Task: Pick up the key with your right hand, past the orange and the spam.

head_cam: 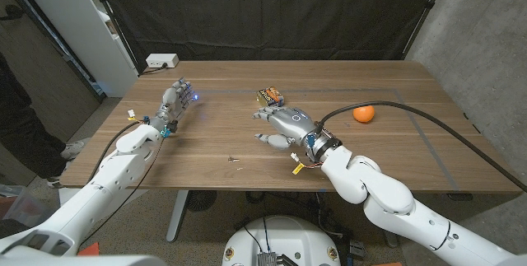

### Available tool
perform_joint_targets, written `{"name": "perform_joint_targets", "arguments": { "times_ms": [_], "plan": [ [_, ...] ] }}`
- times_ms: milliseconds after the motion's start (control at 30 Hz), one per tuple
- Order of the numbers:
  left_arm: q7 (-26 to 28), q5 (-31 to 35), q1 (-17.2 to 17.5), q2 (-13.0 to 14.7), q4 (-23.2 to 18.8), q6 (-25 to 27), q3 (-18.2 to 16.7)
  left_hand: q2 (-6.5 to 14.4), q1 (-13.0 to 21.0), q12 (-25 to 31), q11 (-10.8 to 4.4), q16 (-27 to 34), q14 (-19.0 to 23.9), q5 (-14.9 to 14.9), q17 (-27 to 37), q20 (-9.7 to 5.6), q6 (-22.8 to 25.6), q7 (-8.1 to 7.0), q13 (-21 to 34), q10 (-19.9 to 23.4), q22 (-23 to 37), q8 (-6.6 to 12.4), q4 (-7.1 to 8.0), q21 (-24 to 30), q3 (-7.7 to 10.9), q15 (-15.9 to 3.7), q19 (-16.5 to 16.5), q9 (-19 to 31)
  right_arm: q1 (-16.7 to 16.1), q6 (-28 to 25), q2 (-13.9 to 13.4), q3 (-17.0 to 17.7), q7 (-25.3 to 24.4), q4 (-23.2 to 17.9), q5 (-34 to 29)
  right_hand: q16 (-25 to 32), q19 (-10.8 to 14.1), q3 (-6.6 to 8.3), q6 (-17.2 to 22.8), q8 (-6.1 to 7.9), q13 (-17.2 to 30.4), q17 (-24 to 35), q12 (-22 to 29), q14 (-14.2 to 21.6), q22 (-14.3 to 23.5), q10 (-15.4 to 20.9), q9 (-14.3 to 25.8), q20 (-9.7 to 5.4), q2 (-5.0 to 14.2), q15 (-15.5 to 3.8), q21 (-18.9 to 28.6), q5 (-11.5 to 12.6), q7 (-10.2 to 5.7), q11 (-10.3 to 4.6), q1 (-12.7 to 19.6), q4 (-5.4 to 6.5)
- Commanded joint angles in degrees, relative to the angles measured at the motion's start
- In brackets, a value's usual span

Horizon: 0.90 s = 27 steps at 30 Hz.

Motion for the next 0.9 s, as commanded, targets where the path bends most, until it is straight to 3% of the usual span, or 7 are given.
{"name": "perform_joint_targets", "arguments": {
  "times_ms": [33, 233, 367, 767, 900],
  "plan": [
    [-0.86, 0.27, -1.44, -0.54, 1.87, -0.10, 0.28, 5.13, -0.35, 0.16, 0.15, 0.22, -7.63, 0.31, 0.12, 0.55, -4.84, -0.18, 0.23, -6.77, 0.25, 0.09, 0.00, 0.00, -0.29, 0.55, -6.20, 0.31, 1.65, 0.79, 1.33, -1.75, 1.29, 1.61, -3.27, -0.36, 0.43, 0.89, -0.72, -0.30, 0.41, 0.08, 0.07, 0.02, 0.05, -0.29, 0.28, -0.51, -0.27, -2.17, 0.04, 0.53, -0.51, -0.66, 1.75, 0.09],
    [-0.85, 0.31, -1.53, -0.57, 1.96, 0.07, 0.26, 5.12, -0.41, 0.18, 0.13, 0.23, -7.62, 0.32, 0.13, 0.47, -4.75, -0.15, 0.23, -6.72, 0.27, 0.12, 0.04, -0.02, -0.36, 0.52, -6.17, 0.32, 2.13, 1.81, 1.64, -2.30, 1.51, 2.37, -3.65, -0.76, 0.44, 0.97, -1.25, -0.54, 0.56, -0.13, 0.05, -0.08, 0.02, -0.48, 0.32, -0.52, -1.21, -2.49, 0.03, 0.59, -0.68, -0.87, 2.41, 0.26],
    [-0.71, 0.37, -1.39, -0.55, 1.81, 0.06, 0.20, 5.13, -0.44, 0.15, 0.10, 0.22, -7.66, 0.33, 0.14, 0.50, -4.77, -0.16, 0.23, -6.80, 0.28, 0.11, 0.07, -0.06, -0.41, 0.50, -6.21, 0.32, 2.04, 2.19, 1.70, -2.31, 1.72, 2.47, -3.13, -0.68, 0.28, -1.46, -0.65, -0.30, 0.96, 0.45, 0.30, 0.09, 0.02, -0.27, 0.54, -0.30, -3.15, -2.24, -0.06, 0.27, -0.36, -0.66, -2.38, 3.17],
    [-0.82, 0.43, -1.26, -0.63, 1.66, -0.11, 0.22, 5.17, -0.48, 0.13, 0.02, 0.22, -7.69, 0.35, 0.15, 0.55, -4.76, -0.14, 0.23, -6.85, 0.30, 0.09, 0.11, -0.10, -0.51, 0.49, -6.19, 0.32, 0.45, 1.37, 2.03, -2.75, 1.47, 1.83, -4.57, 1.70, 0.06, -4.65, 3.50, 1.55, 1.87, 2.80, 1.40, 2.18, 0.14, 1.82, 1.09, 0.33, -4.45, -1.76, -0.17, 0.87, 0.08, 0.03, -8.09, 5.78],
    [-0.86, 0.48, -1.23, -0.56, 1.59, -0.03, 0.26, 5.18, -0.49, 0.12, 0.13, 0.22, -7.71, 0.36, 0.15, 0.56, -4.77, -0.16, 0.23, -6.90, 0.30, 0.09, 0.11, -0.13, -0.53, 0.49, -6.21, 0.32, 0.03, 1.09, 2.25, -3.02, 1.01, 1.91, -5.40, 2.26, -0.19, -5.07, 5.07, 2.17, 2.14, 3.62, 1.51, 1.85, 0.18, 1.81, 1.21, 0.63, -4.31, -1.59, -0.26, 1.04, -0.27, 0.07, -8.70, 6.03]
  ]
}}
